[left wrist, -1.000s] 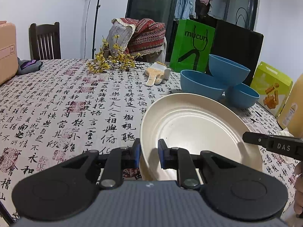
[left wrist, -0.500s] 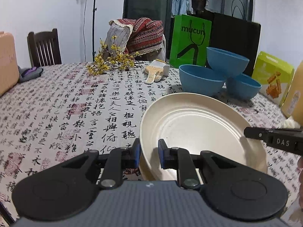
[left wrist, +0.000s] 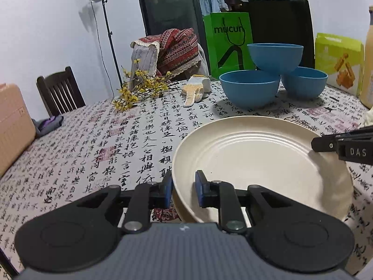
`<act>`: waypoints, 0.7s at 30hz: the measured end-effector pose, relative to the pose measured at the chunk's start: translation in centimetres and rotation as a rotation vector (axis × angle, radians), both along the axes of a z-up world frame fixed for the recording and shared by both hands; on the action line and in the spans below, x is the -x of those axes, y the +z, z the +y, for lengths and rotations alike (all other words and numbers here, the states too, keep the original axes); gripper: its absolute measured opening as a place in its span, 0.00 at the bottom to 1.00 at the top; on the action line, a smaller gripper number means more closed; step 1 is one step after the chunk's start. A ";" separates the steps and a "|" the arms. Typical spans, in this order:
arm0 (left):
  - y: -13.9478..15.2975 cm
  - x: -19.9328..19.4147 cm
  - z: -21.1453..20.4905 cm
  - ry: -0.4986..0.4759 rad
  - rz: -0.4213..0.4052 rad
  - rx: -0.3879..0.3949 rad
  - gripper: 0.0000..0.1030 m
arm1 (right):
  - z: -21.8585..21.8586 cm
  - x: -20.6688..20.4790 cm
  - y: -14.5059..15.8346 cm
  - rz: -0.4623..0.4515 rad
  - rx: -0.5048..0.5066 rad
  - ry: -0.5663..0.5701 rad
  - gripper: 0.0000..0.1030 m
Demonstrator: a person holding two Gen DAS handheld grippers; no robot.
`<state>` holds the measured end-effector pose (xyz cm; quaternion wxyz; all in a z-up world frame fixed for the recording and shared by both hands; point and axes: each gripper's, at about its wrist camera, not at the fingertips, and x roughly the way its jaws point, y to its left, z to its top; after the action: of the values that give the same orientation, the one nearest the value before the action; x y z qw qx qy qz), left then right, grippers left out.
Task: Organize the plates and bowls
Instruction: 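Lower the cream plate onto the other cream plates beside the bowls, then open both grippers and release the cream plate onto the stack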
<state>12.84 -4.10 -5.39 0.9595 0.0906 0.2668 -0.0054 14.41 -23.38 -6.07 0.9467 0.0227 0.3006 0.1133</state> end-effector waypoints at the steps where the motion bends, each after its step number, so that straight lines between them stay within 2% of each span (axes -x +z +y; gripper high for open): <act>1: -0.1 -0.1 -0.1 0.001 0.000 -0.006 0.20 | 0.0 0.0 0.0 -0.001 0.000 0.000 0.08; 7: -0.4 -0.4 -0.2 0.005 0.002 -0.025 0.20 | 0.1 0.0 -0.1 -0.008 0.006 0.004 0.08; 13: -0.7 -0.6 0.1 0.005 0.017 -0.011 0.22 | 0.2 0.0 -0.1 -0.015 0.005 0.011 0.08; 15: -0.4 -0.6 0.3 -0.002 0.013 0.003 0.28 | 0.1 0.0 0.0 -0.017 0.002 0.016 0.10; 18: 0.0 -0.4 0.4 -0.002 0.006 0.019 0.45 | 0.1 0.1 0.2 -0.019 -0.003 0.018 0.12; 20: 0.2 -0.3 0.5 -0.004 0.002 0.026 0.48 | 0.1 0.3 0.4 -0.026 -0.004 0.017 0.12; 21: 0.4 -0.3 0.6 -0.002 0.001 0.032 0.53 | 0.1 0.3 0.6 -0.028 -0.005 0.017 0.12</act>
<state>13.12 -3.48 -4.99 0.9606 0.0756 0.2671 -0.0108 14.10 -23.31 -5.52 0.9499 0.0211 0.2870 0.1223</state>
